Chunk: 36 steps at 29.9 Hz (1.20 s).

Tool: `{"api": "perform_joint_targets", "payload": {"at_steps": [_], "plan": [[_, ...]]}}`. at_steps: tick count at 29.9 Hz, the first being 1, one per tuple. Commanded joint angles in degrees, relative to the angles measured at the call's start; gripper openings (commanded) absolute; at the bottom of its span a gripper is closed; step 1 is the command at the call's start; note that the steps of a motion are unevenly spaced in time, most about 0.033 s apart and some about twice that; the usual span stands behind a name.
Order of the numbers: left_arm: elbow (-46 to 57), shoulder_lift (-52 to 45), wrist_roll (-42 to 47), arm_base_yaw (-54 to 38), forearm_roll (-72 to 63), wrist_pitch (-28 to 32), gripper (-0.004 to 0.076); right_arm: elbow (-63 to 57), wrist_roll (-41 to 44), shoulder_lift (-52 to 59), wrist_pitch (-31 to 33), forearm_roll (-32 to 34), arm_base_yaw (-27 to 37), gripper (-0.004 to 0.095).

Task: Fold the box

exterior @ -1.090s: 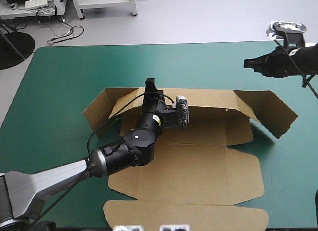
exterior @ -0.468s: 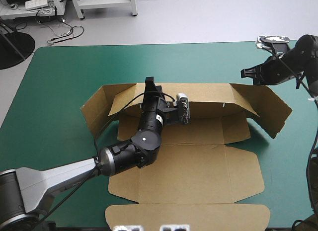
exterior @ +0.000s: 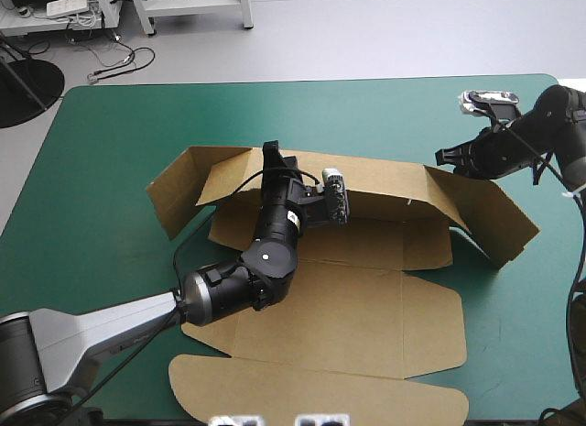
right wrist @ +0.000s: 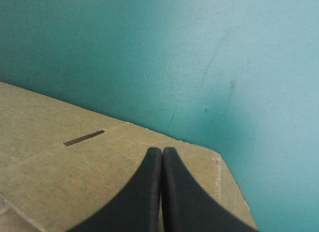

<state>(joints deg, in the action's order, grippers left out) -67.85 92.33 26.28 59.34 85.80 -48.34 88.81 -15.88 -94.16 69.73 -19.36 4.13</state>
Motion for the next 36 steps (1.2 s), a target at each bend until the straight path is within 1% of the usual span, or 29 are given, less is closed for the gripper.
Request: {"api": "perform_joint_targets", "payload": {"at_steps": [1, 9, 17, 21, 24, 27, 30, 33, 36], "plan": [[-1.65, -2.5, 2.24, 0.36, 3.25, -2.51, -0.001, 0.27, -1.21, 4.74, 1.98, -2.99, 0.06, -0.002], [-1.65, -2.5, 16.37, 0.36, 3.13, -2.51, -0.0009, 0.0, -0.86, 7.66, 1.98, -1.3, 0.06, -0.002], [-1.65, -2.5, 24.44, 0.25, 3.13, -3.5, -0.0009, 0.0, -0.77, 7.74, 1.98, -1.3, 0.06, -0.002], [-1.65, -2.5, 25.29, 0.25, 3.13, -3.5, -0.001, -0.88, -0.52, 7.99, 1.98, -1.81, 0.06, -0.002], [-1.65, -2.5, 25.29, 0.25, 3.13, -3.5, -0.001, -4.71, -1.31, 9.23, 1.98, -2.65, 0.06, -0.002], [-1.65, -2.5, 25.29, 0.25, 3.03, -3.38, -0.0009, -9.73, -3.94, 11.62, 1.71, -4.79, 0.06, -0.002], [-1.65, -2.5, 25.29, 0.25, 3.03, -2.62, -0.0009, -12.01, -4.41, 14.43, 0.81, -5.78, 0.06, -0.002], [-1.65, -2.5, 25.29, 0.25, 3.03, -2.34, -0.0009, -12.01, -4.52, 16.74, 1.03, -5.91, 0.06, -0.002], [-1.65, -2.5, 24.83, 0.25, 2.68, -2.24, -0.001, -12.01, -4.28, 18.66, -1.12, -4.46, 0.06, -0.002]]}}
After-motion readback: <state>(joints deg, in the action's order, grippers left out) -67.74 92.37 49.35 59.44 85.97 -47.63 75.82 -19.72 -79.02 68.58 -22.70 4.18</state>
